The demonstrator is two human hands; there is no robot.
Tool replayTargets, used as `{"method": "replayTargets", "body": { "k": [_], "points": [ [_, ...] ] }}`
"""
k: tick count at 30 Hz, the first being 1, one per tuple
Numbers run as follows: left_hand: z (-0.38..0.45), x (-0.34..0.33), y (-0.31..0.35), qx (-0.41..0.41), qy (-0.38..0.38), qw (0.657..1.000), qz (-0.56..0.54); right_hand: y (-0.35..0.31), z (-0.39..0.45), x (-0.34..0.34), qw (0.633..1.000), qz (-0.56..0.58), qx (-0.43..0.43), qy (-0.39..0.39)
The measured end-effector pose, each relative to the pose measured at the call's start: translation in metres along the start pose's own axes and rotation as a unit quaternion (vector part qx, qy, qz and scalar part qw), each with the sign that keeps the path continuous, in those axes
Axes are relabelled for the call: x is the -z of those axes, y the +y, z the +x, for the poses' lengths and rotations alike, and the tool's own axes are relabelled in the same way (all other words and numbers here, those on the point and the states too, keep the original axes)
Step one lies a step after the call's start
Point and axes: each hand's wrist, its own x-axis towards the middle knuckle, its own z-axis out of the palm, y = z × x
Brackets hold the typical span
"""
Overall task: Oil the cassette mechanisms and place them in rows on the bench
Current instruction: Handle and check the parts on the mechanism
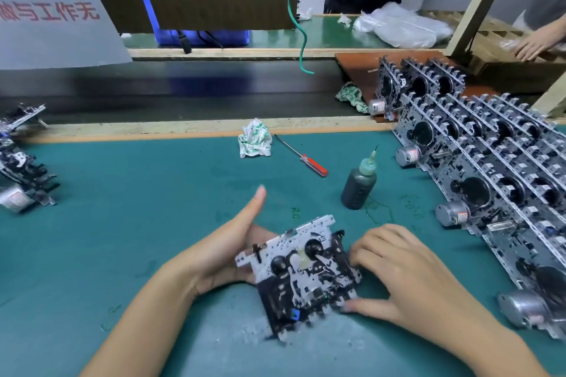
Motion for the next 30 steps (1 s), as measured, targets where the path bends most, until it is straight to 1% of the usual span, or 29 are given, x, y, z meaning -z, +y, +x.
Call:
{"method": "replayTargets", "body": {
  "k": [1,2,3,4,5,6,7,9,10,12,13,14,16,17,20,22,23,27,30],
  "points": [
    [-0.002,0.001,0.003,-0.018,0.016,0.999,-0.023,-0.001,-0.004,0.0,1.0,0.006,-0.008,0.011],
    [-0.005,0.001,0.003,-0.043,0.065,0.997,-0.019,-0.004,-0.008,-0.002,0.999,0.014,-0.021,0.021],
    [-0.008,0.0,0.0,-0.073,0.145,0.986,0.046,-0.007,-0.011,-0.004,0.999,0.017,-0.034,0.035],
    [-0.011,-0.002,-0.004,-0.092,0.245,0.95,0.172,-0.009,-0.013,-0.005,0.997,0.02,-0.049,0.048],
    [-0.016,-0.006,-0.008,-0.101,0.326,0.884,0.32,-0.012,-0.014,-0.007,0.996,0.023,-0.061,0.061],
    [-0.024,-0.013,-0.014,-0.099,0.371,0.818,0.428,-0.014,-0.015,-0.008,0.995,0.025,-0.069,0.07],
    [-0.03,-0.02,-0.021,-0.095,0.373,0.786,0.484,-0.016,-0.016,-0.01,0.994,0.023,-0.072,0.078],
    [-0.038,-0.034,-0.034,-0.077,0.316,0.78,0.534,-0.018,-0.015,-0.013,0.993,0.016,-0.078,0.085],
    [-0.039,-0.04,-0.038,-0.07,0.308,0.762,0.564,-0.02,-0.014,-0.014,0.993,0.012,-0.08,0.085],
    [-0.039,-0.046,-0.044,-0.086,0.337,0.723,0.597,-0.02,-0.014,-0.016,0.993,0.007,-0.08,0.09],
    [-0.039,-0.048,-0.045,-0.103,0.347,0.709,0.606,-0.021,-0.014,-0.017,0.992,0.009,-0.079,0.093],
    [-0.036,-0.049,-0.045,-0.138,0.349,0.693,0.616,-0.021,-0.014,-0.018,0.992,0.01,-0.079,0.096],
    [-0.034,-0.05,-0.047,-0.198,0.366,0.7,0.58,-0.021,-0.015,-0.02,0.991,0.013,-0.082,0.103],
    [-0.033,-0.05,-0.049,-0.222,0.377,0.695,0.57,-0.021,-0.015,-0.02,0.991,0.015,-0.084,0.106],
    [-0.03,-0.05,-0.054,-0.233,0.395,0.69,0.56,-0.022,-0.016,-0.022,0.99,0.023,-0.087,0.111],
    [-0.029,-0.048,-0.055,-0.246,0.411,0.672,0.565,-0.023,-0.016,-0.022,0.99,0.043,-0.079,0.11],
    [-0.03,-0.048,-0.055,-0.248,0.417,0.668,0.564,-0.024,-0.017,-0.022,0.99,0.057,-0.073,0.109],
    [-0.028,-0.048,-0.056,-0.259,0.427,0.67,0.548,-0.024,-0.019,-0.021,0.989,0.07,-0.061,0.114],
    [-0.028,-0.044,-0.059,-0.257,0.398,0.676,0.565,-0.026,-0.02,-0.025,0.988,0.037,-0.078,0.126]
  ]
}}
